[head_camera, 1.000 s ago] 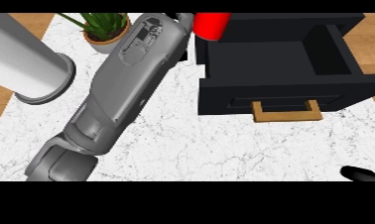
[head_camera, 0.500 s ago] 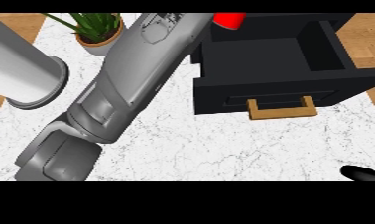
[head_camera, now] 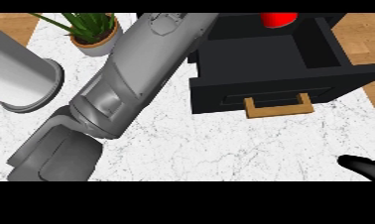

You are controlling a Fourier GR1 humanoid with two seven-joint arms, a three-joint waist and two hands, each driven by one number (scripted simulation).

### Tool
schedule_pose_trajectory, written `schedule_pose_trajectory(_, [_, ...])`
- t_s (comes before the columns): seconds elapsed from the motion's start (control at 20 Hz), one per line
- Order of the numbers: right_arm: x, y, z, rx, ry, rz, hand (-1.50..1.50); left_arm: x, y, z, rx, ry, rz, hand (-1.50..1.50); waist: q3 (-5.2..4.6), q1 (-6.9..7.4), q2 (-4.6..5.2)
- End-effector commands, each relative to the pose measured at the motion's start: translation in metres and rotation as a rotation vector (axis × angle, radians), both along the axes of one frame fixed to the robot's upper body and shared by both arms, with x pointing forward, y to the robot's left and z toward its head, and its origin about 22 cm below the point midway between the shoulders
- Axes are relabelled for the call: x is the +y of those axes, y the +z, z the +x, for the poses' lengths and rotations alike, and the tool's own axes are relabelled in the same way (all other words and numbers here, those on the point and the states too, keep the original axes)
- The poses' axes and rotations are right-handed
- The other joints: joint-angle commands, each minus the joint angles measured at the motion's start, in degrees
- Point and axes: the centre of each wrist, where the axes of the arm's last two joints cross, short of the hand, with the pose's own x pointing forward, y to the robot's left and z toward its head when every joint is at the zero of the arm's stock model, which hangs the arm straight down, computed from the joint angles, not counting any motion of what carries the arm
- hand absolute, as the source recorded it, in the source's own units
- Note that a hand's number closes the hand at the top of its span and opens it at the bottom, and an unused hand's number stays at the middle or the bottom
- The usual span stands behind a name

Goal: Pick up the can, place it into the drawer and close the drawer

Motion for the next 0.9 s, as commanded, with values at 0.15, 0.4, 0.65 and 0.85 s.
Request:
schedule_pose_trajectory(0.15, [0.003, 0.004, 0.017, -0.019, 0.014, -0.007, -1.5, -0.005, 0.004, -0.001, -0.028, 0.101, 0.007, -1.5, 0.05, -0.74, 0.32])
schedule_pose_trajectory(0.4, [0.01, 0.007, 0.009, -0.03, 0.038, -0.121, -1.5, -0.002, -0.006, 0.002, -0.039, 0.122, -0.007, -1.5, 0.03, -1.32, 0.35])
schedule_pose_trajectory(0.65, [0.001, 0.011, 0.008, -0.089, 0.061, -0.242, -1.5, -0.001, 0.004, 0.004, -0.003, 0.127, -0.059, -1.5, 0.08, -1.23, 0.49])
schedule_pose_trajectory(0.85, [0.016, 0.025, 0.029, -0.116, 0.04, -0.394, -1.5, -0.005, 0.012, 0.002, -0.026, 0.115, -0.097, -1.5, -0.01, -0.43, 0.84])
